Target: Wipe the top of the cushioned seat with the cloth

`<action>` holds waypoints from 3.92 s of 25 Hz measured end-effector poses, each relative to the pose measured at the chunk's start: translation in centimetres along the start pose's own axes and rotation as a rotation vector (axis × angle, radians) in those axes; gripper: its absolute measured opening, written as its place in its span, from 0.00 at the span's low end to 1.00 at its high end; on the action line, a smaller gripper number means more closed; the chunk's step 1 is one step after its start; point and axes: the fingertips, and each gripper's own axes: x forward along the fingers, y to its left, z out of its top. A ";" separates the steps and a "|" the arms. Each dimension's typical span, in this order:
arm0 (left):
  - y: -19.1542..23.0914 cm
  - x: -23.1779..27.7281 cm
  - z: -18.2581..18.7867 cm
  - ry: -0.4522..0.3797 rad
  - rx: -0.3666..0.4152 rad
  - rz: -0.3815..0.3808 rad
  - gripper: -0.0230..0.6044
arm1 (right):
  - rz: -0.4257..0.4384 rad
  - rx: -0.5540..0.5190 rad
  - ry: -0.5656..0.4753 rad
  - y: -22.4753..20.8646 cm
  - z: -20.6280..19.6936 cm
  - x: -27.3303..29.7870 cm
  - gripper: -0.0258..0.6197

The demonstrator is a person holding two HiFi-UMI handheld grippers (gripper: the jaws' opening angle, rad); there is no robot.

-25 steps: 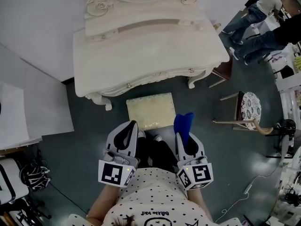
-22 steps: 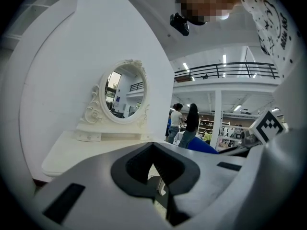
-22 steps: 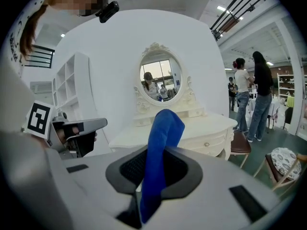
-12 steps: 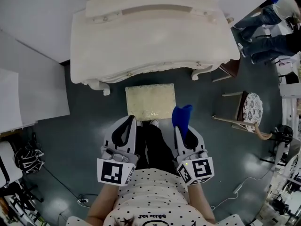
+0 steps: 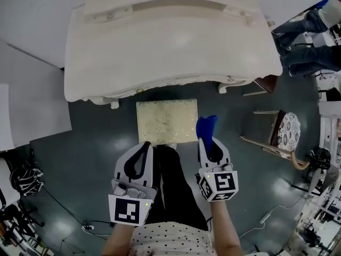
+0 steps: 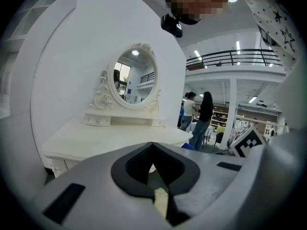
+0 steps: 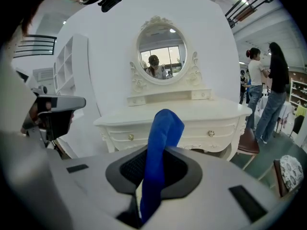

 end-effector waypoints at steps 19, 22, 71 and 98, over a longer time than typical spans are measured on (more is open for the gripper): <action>1.1 8.7 -14.3 0.200 -0.159 -0.014 0.03 | -0.116 0.028 0.138 -8.6 -12.6 16.3 0.13; 0.2 9.1 -16.4 0.238 -0.139 -0.031 0.03 | -0.126 0.012 0.160 -9.4 -13.8 17.6 0.13; 3.6 7.8 -26.2 0.246 -0.258 0.021 0.03 | -0.264 0.002 0.406 -15.5 -25.8 26.7 0.13; 4.5 7.6 -24.8 0.221 -0.268 0.048 0.03 | -0.233 -0.084 0.416 -11.3 -24.9 27.6 0.13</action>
